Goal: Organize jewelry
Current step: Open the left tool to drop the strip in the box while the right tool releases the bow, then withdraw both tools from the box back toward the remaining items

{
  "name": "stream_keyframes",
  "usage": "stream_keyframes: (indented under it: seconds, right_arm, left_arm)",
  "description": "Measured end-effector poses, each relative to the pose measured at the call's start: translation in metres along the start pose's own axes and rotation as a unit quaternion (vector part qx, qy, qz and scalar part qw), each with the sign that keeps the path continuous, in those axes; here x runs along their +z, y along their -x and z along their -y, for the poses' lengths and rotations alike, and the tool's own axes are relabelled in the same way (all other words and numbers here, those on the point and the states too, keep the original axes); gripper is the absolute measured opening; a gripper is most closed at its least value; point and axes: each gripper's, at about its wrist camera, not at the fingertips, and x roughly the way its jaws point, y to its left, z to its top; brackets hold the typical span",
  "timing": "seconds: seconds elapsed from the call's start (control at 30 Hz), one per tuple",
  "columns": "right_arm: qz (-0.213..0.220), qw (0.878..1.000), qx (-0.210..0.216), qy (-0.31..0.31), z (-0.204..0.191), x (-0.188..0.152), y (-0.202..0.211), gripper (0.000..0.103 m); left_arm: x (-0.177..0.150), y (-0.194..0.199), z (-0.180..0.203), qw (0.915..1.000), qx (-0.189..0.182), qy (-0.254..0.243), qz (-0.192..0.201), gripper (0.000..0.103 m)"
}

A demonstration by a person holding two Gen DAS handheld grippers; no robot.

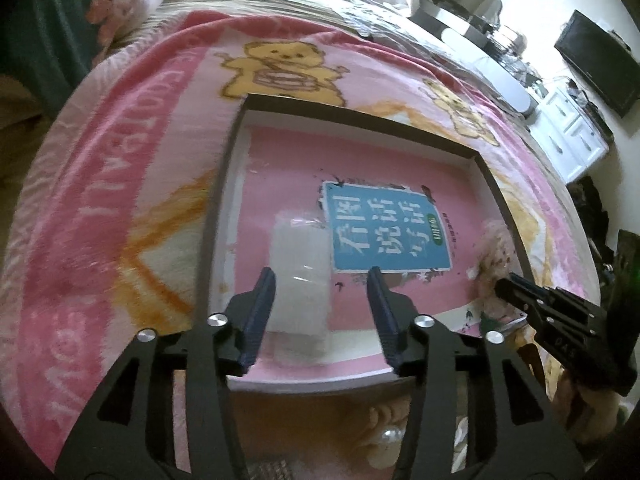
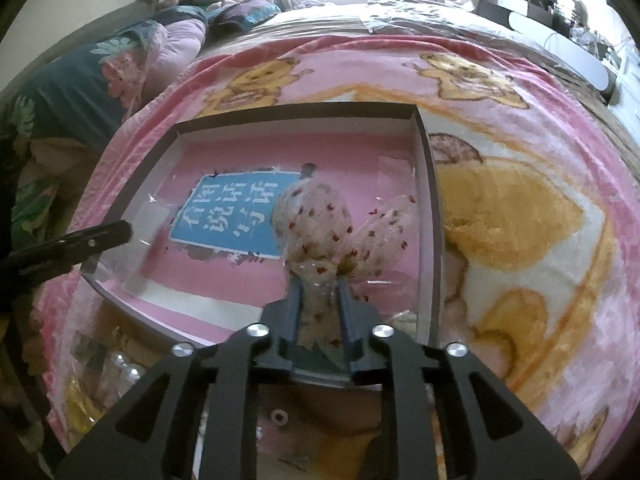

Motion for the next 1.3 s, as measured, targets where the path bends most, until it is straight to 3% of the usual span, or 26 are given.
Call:
stream_keyframes:
  seconds: [0.03,0.1,0.2,0.4,0.5,1.0,1.3]
  right_arm:
    - [0.001,1.0,0.002,-0.005,0.001,-0.001,0.001,0.035]
    - [0.004,1.0,0.0,-0.009,0.002,-0.002,0.004,0.054]
    - [0.021,1.0,-0.007,-0.006,0.001,-0.005,0.017,0.07]
    - [0.061,0.998,-0.018,-0.005,0.004,-0.01,0.054,0.085]
    - [0.08,0.997,-0.019,0.0,0.004,-0.012,0.075,0.086]
    - [0.155,0.988,-0.009,0.012,-0.005,-0.021,0.162,0.087]
    - [0.179,0.983,-0.008,0.031,-0.016,-0.037,0.196,0.087]
  left_arm:
    - [-0.001,0.003,-0.001,1.0,0.003,0.002,0.002,0.05]
    - [-0.003,0.01,-0.003,1.0,0.006,0.005,0.002,0.06]
    - [-0.006,0.021,-0.006,0.9999,0.013,0.008,0.007,0.068]
    - [-0.011,0.049,-0.008,0.999,0.028,0.02,0.027,0.087]
    - [-0.012,0.062,-0.007,0.9986,0.033,0.024,0.034,0.093]
    - [-0.023,0.139,0.02,0.9946,0.021,0.009,0.101,0.094]
    - [-0.039,0.168,0.032,0.992,0.015,-0.001,0.125,0.094]
